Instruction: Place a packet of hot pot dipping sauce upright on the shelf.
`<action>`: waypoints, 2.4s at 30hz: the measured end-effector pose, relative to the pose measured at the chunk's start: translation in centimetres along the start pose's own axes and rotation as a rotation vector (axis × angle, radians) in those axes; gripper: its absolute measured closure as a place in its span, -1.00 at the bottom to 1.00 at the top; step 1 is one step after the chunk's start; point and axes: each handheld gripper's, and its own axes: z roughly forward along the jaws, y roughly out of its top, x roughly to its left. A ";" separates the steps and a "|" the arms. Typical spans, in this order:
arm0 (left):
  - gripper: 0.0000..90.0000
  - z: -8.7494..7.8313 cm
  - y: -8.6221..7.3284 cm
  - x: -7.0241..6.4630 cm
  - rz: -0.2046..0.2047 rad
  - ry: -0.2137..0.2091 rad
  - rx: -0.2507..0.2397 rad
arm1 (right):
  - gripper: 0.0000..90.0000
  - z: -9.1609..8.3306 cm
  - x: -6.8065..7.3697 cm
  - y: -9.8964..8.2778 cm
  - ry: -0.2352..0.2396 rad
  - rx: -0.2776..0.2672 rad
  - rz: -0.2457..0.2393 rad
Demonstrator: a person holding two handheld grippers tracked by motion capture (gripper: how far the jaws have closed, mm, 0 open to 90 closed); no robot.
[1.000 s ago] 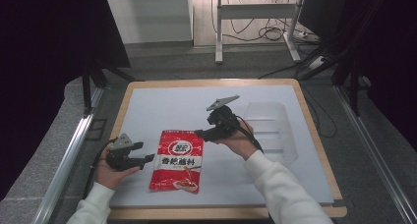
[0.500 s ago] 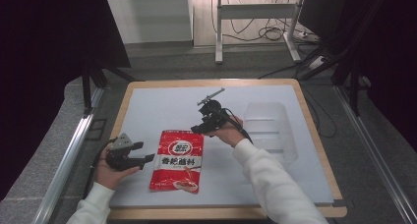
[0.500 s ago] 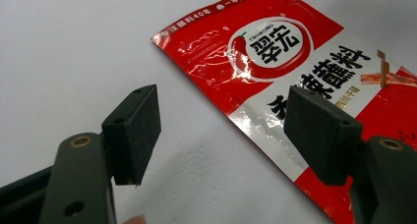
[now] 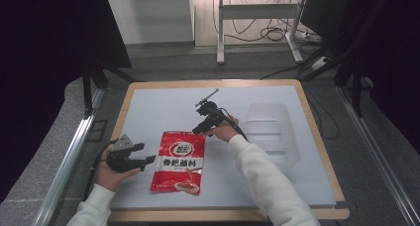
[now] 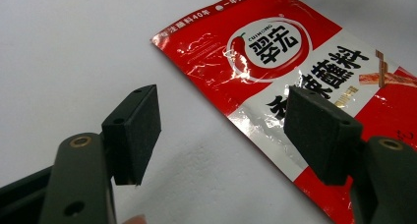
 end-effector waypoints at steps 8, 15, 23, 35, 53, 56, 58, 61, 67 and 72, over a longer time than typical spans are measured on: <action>-0.34 0.0 0.0 0.0 0.002 -0.003 0.002 | 0.11 1.1 -1.0 -0.1 0.007 0.038 0.026; -0.34 0.0 0.0 0.0 0.000 -0.009 0.003 | 0.13 1.9 -1.6 -0.2 0.022 0.065 0.053; -0.34 0.1 0.0 0.0 0.003 -0.012 0.006 | 0.21 2.4 -2.1 -0.4 0.056 0.083 0.065; -0.34 0.2 0.0 -0.1 0.002 -0.017 0.014 | 0.51 2.1 -1.9 -0.8 0.110 0.116 0.030; -0.36 0.7 0.0 0.1 -0.006 -0.020 0.042 | 0.98 0.6 -1.0 -1.0 0.091 0.029 -0.064; -0.36 1.0 0.2 0.4 -0.026 -0.027 0.046 | 0.98 -0.1 -0.5 -1.0 0.093 0.008 -0.096; -0.36 1.3 0.3 0.8 -0.044 -0.028 0.045 | 0.98 -0.7 -0.1 -1.0 0.096 -0.005 -0.114; -0.36 1.8 0.9 1.3 -0.054 -0.023 0.054 | 0.98 -1.4 0.4 -1.0 0.106 -0.018 -0.135; -0.37 3.6 2.4 2.5 -0.060 -0.044 0.052 | 0.98 -2.3 1.0 -1.3 0.121 -0.040 -0.160; -0.36 5.5 3.0 3.1 -0.061 -0.059 0.074 | 0.98 -2.5 1.3 -1.6 0.132 -0.046 -0.180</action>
